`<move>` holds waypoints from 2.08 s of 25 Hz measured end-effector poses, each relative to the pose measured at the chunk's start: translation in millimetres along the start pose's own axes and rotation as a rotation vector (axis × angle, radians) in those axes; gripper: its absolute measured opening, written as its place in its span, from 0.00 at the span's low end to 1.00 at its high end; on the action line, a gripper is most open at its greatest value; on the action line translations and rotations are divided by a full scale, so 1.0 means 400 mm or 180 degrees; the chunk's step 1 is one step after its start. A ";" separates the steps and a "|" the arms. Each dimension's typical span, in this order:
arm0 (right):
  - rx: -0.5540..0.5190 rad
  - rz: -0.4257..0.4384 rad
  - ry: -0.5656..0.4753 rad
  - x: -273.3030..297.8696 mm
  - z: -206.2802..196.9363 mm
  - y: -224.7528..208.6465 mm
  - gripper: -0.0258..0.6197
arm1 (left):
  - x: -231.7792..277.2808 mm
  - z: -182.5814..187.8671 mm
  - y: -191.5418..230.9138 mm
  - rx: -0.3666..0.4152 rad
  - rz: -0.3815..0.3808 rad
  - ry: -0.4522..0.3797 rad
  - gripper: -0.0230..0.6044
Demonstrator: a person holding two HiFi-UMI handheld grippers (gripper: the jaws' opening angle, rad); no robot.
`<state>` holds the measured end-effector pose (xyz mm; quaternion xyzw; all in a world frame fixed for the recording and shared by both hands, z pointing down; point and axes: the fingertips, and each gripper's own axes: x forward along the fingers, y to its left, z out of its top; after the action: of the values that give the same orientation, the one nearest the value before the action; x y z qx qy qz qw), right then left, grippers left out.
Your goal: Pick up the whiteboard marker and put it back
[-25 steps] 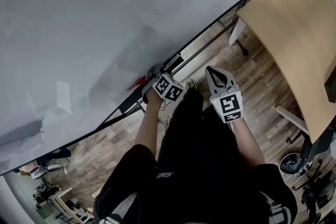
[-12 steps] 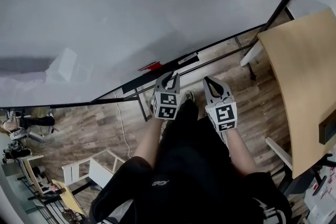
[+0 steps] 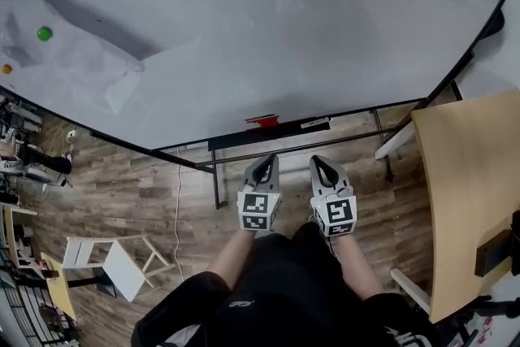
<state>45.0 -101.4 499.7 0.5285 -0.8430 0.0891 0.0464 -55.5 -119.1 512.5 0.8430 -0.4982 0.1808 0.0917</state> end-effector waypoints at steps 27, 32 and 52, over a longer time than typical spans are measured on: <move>-0.0632 -0.0110 -0.0293 -0.357 0.106 0.254 0.04 | -0.496 -0.006 -0.112 -0.0135 0.0243 -0.0816 0.04; -0.0640 -0.0025 -0.0330 -0.372 0.146 0.225 0.04 | -0.503 0.047 -0.132 -0.0184 0.0368 -0.0924 0.04; -0.0649 0.0126 -0.0517 -0.477 0.204 0.165 0.04 | -0.520 0.141 -0.268 -0.0274 0.0412 -0.1185 0.04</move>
<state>70.5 78.9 380.0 0.5097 -0.8589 -0.0392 0.0296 -41.0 82.1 380.8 0.8234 -0.5670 0.0059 0.0221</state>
